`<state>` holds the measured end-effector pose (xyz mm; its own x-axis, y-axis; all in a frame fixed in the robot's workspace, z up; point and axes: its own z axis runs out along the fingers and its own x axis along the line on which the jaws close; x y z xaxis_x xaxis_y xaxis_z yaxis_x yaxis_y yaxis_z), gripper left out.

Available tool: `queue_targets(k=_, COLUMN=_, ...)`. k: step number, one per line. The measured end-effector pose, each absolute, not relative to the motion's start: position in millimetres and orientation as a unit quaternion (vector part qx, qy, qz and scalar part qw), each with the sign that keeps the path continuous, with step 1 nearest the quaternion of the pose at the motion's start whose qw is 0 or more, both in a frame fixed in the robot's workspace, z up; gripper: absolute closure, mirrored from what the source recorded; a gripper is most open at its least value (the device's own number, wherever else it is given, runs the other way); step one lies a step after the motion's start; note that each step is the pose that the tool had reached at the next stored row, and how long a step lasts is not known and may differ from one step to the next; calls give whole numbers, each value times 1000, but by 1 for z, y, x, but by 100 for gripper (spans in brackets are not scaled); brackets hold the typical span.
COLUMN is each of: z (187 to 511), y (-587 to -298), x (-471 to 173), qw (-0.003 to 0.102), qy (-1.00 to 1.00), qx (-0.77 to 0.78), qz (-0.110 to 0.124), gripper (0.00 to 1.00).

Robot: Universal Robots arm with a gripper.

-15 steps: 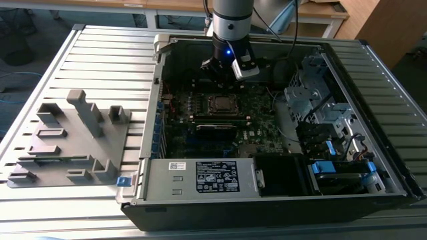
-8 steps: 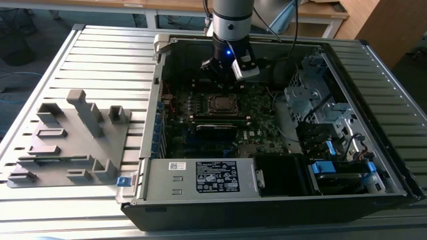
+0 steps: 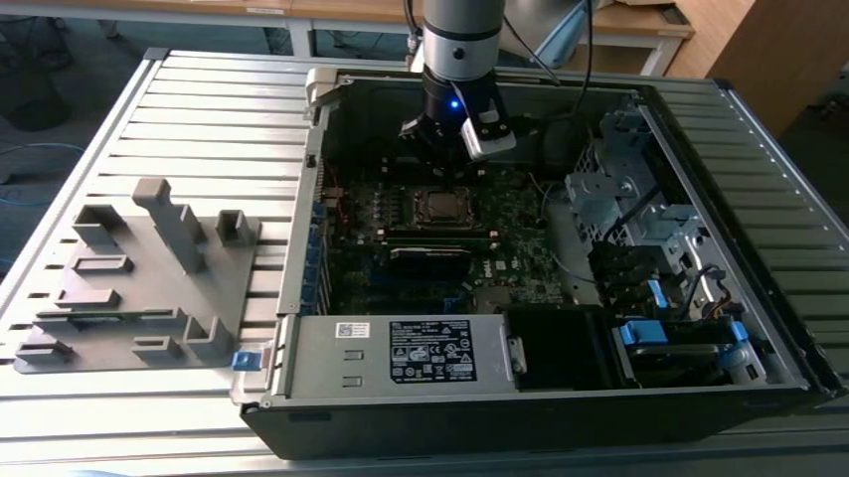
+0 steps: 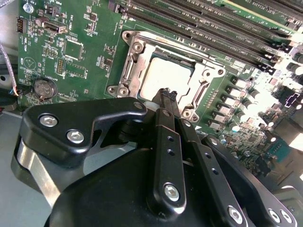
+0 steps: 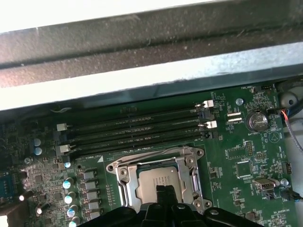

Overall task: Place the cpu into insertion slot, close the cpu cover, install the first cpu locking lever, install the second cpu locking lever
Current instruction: 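Install the first cpu locking lever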

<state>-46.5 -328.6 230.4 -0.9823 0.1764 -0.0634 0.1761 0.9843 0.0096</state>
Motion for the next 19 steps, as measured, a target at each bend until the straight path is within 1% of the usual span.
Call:
queue_targets(k=16, z=230, y=-329, x=-47, qw=32, qy=996, qx=88, qz=0, gripper=89)
queue_targets(k=17, z=230, y=-329, x=-46, qw=30, qy=996, qx=88, qz=-1, gripper=89)
queue_targets(k=19, z=230, y=-329, x=-46, qw=19, qy=996, qx=88, qz=-1, gripper=89)
